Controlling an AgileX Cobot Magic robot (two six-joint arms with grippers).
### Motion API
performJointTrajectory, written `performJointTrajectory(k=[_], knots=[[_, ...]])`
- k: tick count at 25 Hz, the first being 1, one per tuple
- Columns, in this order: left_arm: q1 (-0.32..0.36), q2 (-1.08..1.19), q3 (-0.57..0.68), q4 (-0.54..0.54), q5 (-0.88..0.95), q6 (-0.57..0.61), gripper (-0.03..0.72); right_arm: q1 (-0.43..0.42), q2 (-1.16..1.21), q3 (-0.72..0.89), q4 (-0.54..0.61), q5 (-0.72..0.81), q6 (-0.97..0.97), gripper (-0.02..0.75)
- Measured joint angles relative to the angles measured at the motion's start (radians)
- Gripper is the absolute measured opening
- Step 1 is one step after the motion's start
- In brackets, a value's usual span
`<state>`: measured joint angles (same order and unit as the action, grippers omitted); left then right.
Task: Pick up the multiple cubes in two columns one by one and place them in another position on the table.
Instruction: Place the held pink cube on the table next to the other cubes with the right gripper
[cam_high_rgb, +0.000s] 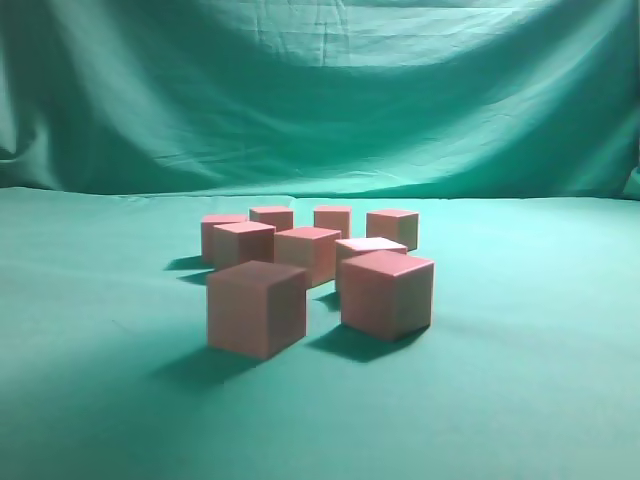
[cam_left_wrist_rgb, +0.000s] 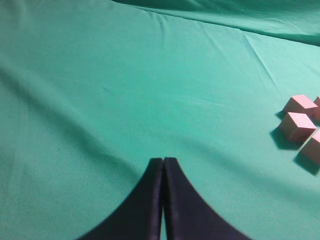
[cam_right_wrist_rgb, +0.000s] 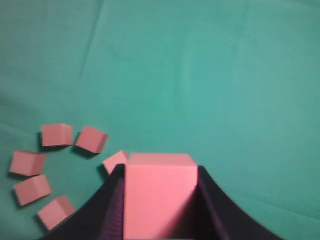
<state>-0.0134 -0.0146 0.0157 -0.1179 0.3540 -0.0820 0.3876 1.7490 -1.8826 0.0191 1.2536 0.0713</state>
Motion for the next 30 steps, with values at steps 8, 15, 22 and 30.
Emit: performJointTrajectory(k=[8,15,22,30], knots=[[0.000,0.000,0.000,0.000,0.000,0.000,0.000,0.307,-0.092,0.186,0.010,0.000,0.089,0.257],[0.000,0.000,0.000,0.000,0.000,0.000,0.000,0.553,-0.002,0.301,0.003,-0.137,0.094,0.257],[0.000,0.000,0.000,0.000,0.000,0.000,0.000,0.590,0.166,0.307,-0.032,-0.180,0.097,0.257],[0.000,0.000,0.000,0.000,0.000,0.000,0.000,0.590,0.305,0.309,-0.057,-0.213,0.098,0.257]])
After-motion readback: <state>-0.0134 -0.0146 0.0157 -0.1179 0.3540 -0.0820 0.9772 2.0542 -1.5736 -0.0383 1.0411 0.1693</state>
